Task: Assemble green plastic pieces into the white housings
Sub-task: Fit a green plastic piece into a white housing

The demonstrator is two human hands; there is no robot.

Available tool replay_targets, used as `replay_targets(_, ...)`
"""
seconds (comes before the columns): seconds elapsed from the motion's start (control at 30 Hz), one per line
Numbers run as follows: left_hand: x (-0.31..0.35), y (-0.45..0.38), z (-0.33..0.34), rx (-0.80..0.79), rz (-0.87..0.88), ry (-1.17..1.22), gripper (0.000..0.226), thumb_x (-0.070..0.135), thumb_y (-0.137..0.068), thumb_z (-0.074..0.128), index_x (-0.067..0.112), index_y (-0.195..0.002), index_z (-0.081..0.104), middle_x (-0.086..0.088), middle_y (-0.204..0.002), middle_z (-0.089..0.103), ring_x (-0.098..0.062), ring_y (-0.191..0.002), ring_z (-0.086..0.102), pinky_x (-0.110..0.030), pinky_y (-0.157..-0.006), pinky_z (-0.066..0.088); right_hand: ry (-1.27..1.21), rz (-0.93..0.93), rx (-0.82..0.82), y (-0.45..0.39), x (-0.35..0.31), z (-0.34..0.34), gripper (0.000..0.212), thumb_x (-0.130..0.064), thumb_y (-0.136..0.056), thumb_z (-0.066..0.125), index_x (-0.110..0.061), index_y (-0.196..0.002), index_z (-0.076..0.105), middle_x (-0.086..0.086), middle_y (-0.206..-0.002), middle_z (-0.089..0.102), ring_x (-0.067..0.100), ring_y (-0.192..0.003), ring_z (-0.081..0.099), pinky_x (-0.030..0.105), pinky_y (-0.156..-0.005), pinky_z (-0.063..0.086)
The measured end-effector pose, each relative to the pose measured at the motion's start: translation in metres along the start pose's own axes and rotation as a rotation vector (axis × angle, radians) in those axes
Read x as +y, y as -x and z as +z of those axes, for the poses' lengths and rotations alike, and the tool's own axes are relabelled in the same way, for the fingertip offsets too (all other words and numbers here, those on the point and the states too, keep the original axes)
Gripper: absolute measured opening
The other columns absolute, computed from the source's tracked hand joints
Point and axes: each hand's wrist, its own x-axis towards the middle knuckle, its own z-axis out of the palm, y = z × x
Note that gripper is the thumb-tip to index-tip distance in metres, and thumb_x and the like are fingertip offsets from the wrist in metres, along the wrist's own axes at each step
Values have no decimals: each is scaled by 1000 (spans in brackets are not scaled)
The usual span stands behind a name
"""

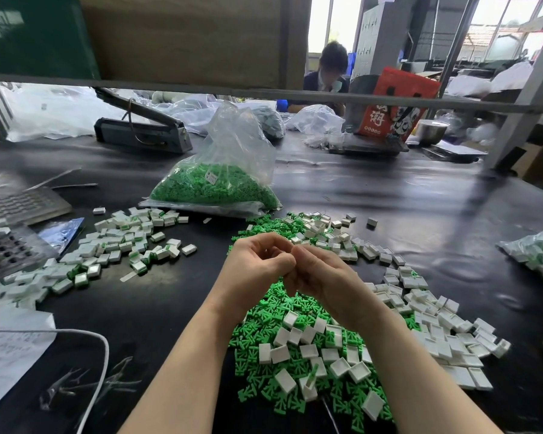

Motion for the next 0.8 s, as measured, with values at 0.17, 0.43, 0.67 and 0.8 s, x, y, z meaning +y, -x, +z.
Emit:
replay_targets(0.17, -4, -3, -4, -17, -3, 5, 8, -5, -87, 62, -1, -82, 66, 1, -54, 61, -9, -46, 55, -15, -50, 43, -85, 88, 3, -2, 2, 1, 50, -56, -91, 45, -16, -83, 74, 11, -71, 63, 29, -69, 49, 32, -65, 35)
replay_targets(0.43, -3, -4, -6, 76, 54, -2, 10, 9, -75, 78, 10, -82, 71, 0, -68, 73, -4, -62, 66, -14, -57, 48, 11, 69, 162, -3, -1, -7, 49, -60, -86, 46, -16, -73, 64, 5, -60, 55, 18, -58, 45, 28, -56, 31)
replay_targets(0.67, -4, -4, -7, 36, 45, -38, 9, 0, -78, 76, 5, -84, 72, -6, -76, 75, -10, -70, 69, -18, -66, 53, 76, 6, 196, -1, -4, -9, 29, -24, -101, 46, -12, -77, 56, -1, -61, 55, 14, -57, 43, 27, -56, 32)
replay_targets(0.8, -4, -5, -5, 47, 70, -48, 16, 0, -79, 75, 13, -89, 71, -3, -80, 74, -11, -74, 70, -19, -69, 54, 44, -5, 203, -2, -2, -11, 28, -30, -100, 50, -12, -79, 57, 1, -63, 56, 16, -60, 42, 30, -57, 30)
